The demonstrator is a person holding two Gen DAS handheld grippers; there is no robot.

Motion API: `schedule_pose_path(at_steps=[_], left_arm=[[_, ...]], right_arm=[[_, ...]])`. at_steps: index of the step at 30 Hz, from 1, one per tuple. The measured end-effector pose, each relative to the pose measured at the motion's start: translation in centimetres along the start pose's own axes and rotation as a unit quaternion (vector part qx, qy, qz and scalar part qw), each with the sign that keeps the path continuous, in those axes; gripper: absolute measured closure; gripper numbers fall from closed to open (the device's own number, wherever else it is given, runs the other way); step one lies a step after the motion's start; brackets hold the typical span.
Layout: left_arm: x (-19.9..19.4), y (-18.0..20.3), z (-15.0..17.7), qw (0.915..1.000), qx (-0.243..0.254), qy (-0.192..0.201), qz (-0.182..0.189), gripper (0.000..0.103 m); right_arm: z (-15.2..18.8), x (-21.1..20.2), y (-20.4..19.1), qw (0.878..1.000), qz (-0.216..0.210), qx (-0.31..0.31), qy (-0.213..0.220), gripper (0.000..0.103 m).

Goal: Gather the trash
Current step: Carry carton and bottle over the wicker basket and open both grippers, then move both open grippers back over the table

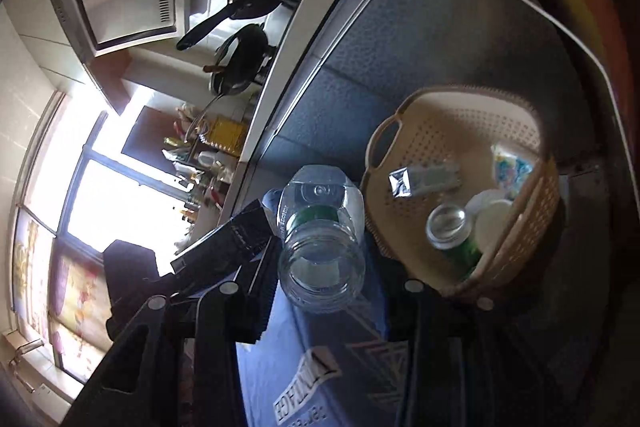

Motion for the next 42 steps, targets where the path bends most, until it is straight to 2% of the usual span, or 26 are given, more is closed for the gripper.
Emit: schedule_pose_path(at_steps=[6, 8, 10, 11, 13, 15, 18, 23, 30, 36, 40, 42], left_arm=[[8.4, 2.1, -2.3, 0.9983, 0.022, -0.047, -0.025, 0.054], [11.0, 1.7, -2.5, 0.9968, 0.020, -0.069, -0.035, 0.053], [13.0, 1.2, -2.4, 0.9939, 0.020, -0.094, -0.056, 0.053], [13.9, 0.9, -2.2, 0.9920, 0.022, -0.105, -0.067, 0.053], [15.4, 0.6, -1.9, 0.9886, 0.032, -0.122, -0.083, 0.050], [16.1, 0.4, -1.8, 0.9873, 0.034, -0.126, -0.092, 0.049], [15.8, 0.8, -2.0, 0.9893, 0.032, -0.116, -0.083, 0.048], [13.5, 1.0, -3.0, 0.9927, 0.031, -0.083, -0.083, 0.048], [7.2, 1.4, -3.4, 0.9980, 0.011, -0.028, -0.056, 0.048], [0.5, 0.4, 0.4, 0.9979, 0.022, 0.016, -0.059, 0.048], [-4.5, -2.7, 4.1, 0.9964, 0.006, 0.041, -0.074, 0.048], [-7.4, -5.2, 6.0, 0.9938, -0.005, 0.060, -0.094, 0.048]], right_arm=[[-3.3, 1.6, 5.7, 0.996, 0.081, -0.004, 0.030, 0.062], [-3.6, 2.0, 6.6, 0.990, 0.126, -0.028, 0.059, 0.062], [-3.5, 3.0, 7.5, 0.982, 0.170, -0.055, 0.058, 0.061], [-3.3, 3.7, 7.6, 0.980, 0.178, -0.067, 0.053, 0.060], [-3.0, 4.8, 7.4, 0.974, 0.191, -0.106, 0.054, 0.049], [-2.5, 5.7, 6.7, 0.966, 0.204, -0.152, 0.051, 0.043], [-2.0, 6.1, 6.1, 0.959, 0.214, -0.182, 0.045, 0.041], [-1.2, 5.0, 5.4, 0.959, 0.213, -0.177, 0.055, 0.041], [0.0, 2.8, 2.3, 0.959, 0.203, -0.185, 0.065, 0.041], [1.6, 2.5, -1.9, 0.961, 0.173, -0.208, 0.053, 0.041], [3.3, 3.9, -5.6, 0.961, 0.145, -0.233, 0.028, 0.041], [4.4, 4.9, -7.6, 0.960, 0.129, -0.249, 0.011, 0.041]])
Point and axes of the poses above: each gripper's, at about its wrist camera, not at the fingertips, and x roughly the way its jaws point, y to its right, z to its underside, the point moved 10 cm from there along x, roughly the way its jaws point, and after that the axes turned 4 degrees about -z, right-handed, at the moved point
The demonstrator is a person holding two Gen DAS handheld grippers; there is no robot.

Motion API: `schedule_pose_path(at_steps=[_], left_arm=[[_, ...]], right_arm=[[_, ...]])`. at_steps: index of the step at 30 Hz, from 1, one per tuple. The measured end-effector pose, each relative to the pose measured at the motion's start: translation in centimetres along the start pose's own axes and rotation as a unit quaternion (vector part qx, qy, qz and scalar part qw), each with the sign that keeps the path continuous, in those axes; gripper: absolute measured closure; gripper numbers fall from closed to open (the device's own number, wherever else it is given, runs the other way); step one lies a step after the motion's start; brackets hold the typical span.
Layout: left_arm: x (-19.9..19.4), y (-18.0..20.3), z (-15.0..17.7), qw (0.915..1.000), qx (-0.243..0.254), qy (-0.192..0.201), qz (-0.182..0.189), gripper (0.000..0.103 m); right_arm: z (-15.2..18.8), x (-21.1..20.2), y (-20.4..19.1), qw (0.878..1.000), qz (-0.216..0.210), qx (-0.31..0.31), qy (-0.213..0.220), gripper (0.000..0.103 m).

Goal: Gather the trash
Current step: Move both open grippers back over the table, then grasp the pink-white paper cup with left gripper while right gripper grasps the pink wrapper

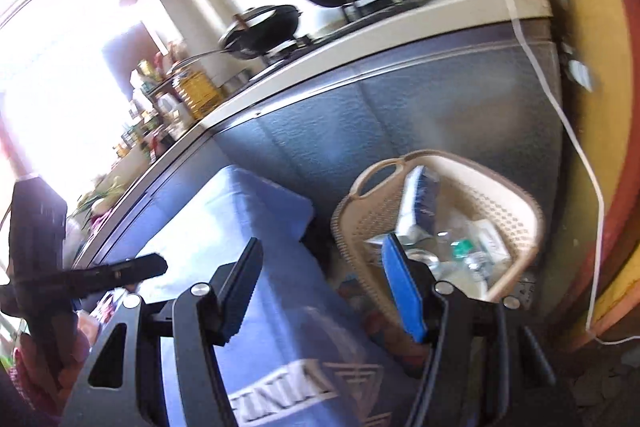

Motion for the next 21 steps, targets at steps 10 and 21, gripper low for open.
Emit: schedule_pose_path(at_steps=[10, 21], left_arm=[[-12.1, -19.0, 9.3, 0.9823, -0.129, 0.050, -0.126, 0.048], [-27.0, -36.2, 18.0, 0.9277, -0.272, 0.128, -0.222, 0.043]], right_arm=[[4.5, 4.9, -15.3, 0.986, -0.085, -0.111, -0.094, 0.041], [14.2, 11.3, -33.2, 0.934, -0.172, -0.221, -0.220, 0.041]])
Point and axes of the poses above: each gripper's, at about its wrist camera, not at the fingertips, and x roughly the way its jaws point, y to its right, z to its underside, the point moved 10 cm from there along x, roughly the way its jaws point, and after that the axes turned 4 degrees about -z, right-handed, at the moved point
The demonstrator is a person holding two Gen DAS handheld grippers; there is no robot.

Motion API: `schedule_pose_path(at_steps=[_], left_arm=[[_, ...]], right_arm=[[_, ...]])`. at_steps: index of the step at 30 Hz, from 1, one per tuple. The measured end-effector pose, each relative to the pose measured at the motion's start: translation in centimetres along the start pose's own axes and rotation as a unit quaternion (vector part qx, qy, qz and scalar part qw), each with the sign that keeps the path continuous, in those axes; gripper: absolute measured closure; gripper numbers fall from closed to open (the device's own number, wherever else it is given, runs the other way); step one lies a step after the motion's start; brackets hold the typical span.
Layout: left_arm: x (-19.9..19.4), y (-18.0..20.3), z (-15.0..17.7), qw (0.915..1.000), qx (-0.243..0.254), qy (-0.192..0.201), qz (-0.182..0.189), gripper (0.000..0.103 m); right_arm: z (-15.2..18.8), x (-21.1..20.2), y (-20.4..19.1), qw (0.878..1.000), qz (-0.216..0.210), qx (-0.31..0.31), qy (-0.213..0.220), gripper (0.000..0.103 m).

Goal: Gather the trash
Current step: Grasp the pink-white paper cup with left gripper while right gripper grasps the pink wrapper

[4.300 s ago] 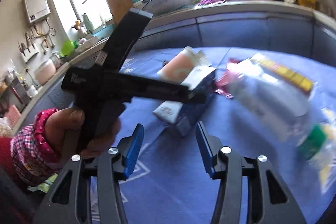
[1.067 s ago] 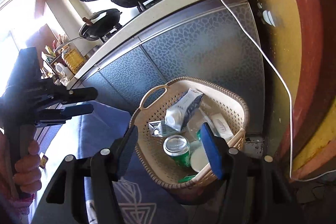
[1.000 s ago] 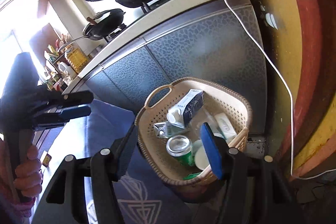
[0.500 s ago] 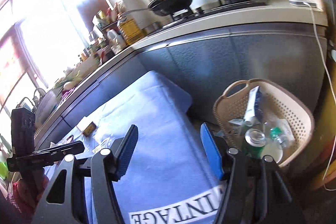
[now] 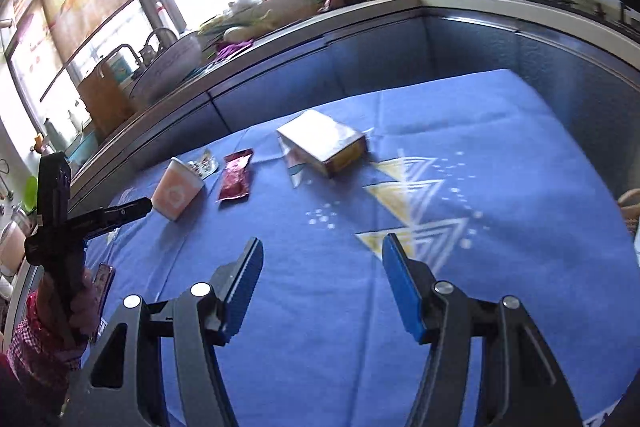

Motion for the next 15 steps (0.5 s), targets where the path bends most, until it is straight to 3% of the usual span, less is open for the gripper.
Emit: schedule_pose_path(at_steps=[1, 4, 8, 12, 15], left_arm=[[-0.3, -0.9, -0.3, 1.0000, -0.006, 0.005, -0.003, 0.036], [-0.6, -2.8, -1.4, 0.9996, -0.019, 0.021, -0.009, 0.030], [1.6, -3.0, -1.7, 0.9994, 0.015, 0.014, -0.027, 0.026], [4.2, -3.4, -1.9, 0.9982, 0.038, -0.001, -0.047, 0.026], [5.0, -4.0, -2.3, 0.9982, 0.025, -0.009, -0.054, 0.026]], right_arm=[[-0.4, 1.3, -1.3, 1.000, -0.010, -0.004, -0.010, 0.041], [-1.6, 5.1, -4.8, 0.999, -0.031, -0.022, -0.035, 0.044], [-3.6, 10.9, -7.7, 0.996, -0.050, -0.015, -0.069, 0.050], [-5.2, 16.2, -8.9, 0.994, -0.028, -0.029, -0.099, 0.051], [-5.3, 19.1, -8.9, 0.992, -0.009, -0.036, -0.119, 0.051]])
Point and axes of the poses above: each gripper's, at about its wrist camera, not at the fingertips, and x roughly the way its jaws point, y to its right, z to its underside, the point moved 10 cm from there along x, roughly the way its jaws point, and after that the axes turned 4 degrees about -z, right-handed, at the moved point
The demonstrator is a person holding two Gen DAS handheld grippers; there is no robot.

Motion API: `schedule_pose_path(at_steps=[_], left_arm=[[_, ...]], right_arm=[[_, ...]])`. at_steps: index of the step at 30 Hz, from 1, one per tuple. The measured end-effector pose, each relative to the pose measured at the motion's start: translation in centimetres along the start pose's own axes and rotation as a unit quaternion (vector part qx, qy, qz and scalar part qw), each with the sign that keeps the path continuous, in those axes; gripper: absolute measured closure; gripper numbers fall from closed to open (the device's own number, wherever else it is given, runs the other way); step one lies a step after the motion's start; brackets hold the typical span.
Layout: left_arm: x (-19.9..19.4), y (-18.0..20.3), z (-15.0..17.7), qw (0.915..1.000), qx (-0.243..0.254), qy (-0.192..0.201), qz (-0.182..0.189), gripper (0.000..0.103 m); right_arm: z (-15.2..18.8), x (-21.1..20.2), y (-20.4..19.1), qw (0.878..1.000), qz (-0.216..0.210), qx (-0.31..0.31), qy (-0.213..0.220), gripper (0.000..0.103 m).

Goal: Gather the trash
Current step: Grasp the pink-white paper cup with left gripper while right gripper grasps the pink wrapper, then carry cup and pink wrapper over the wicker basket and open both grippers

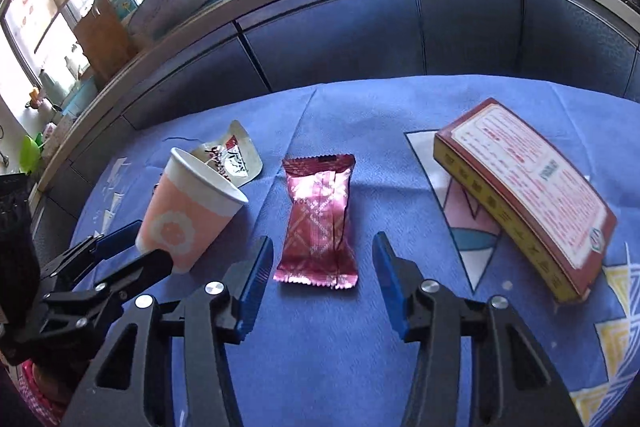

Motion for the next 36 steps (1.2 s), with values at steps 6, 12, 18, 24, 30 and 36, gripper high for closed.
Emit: schedule_pose_path(at_steps=[6, 12, 18, 24, 30, 36], left_arm=[[0.8, -1.0, -0.3, 0.9998, -0.004, 0.002, -0.020, 0.026], [1.0, -0.8, 0.2, 0.9996, -0.024, -0.005, 0.013, 0.045], [-2.2, 1.6, 2.9, 0.9978, -0.028, 0.001, 0.060, 0.046], [-4.4, 8.0, 6.4, 0.9860, -0.029, -0.035, 0.161, 0.046], [-5.4, 20.0, 8.1, 0.9658, 0.035, -0.078, 0.245, 0.046], [-4.8, 33.8, 9.4, 0.9406, 0.122, -0.111, 0.297, 0.046]], right_arm=[[-0.4, 2.0, 0.2, 0.999, 0.023, -0.025, 0.002, 0.052], [1.2, 1.0, -0.1, 1.000, -0.012, -0.019, 0.005, 0.084], [4.9, -3.4, -0.1, 0.998, -0.048, -0.013, 0.024, 0.085], [10.5, -9.9, 3.1, 0.995, -0.073, 0.028, 0.058, 0.085], [15.0, -19.1, 11.7, 0.979, -0.062, 0.134, 0.138, 0.085], [21.3, -29.9, 21.8, 0.945, 0.012, 0.226, 0.238, 0.085]])
Point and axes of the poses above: each gripper's, at about its wrist camera, not at the fingertips, and x roughly the way its jaws point, y to its right, z to its underside, the point moved 10 cm from there along x, roughly the way its jaws point, and after that the axes turned 4 degrees about -z, right-handed, at the moved point
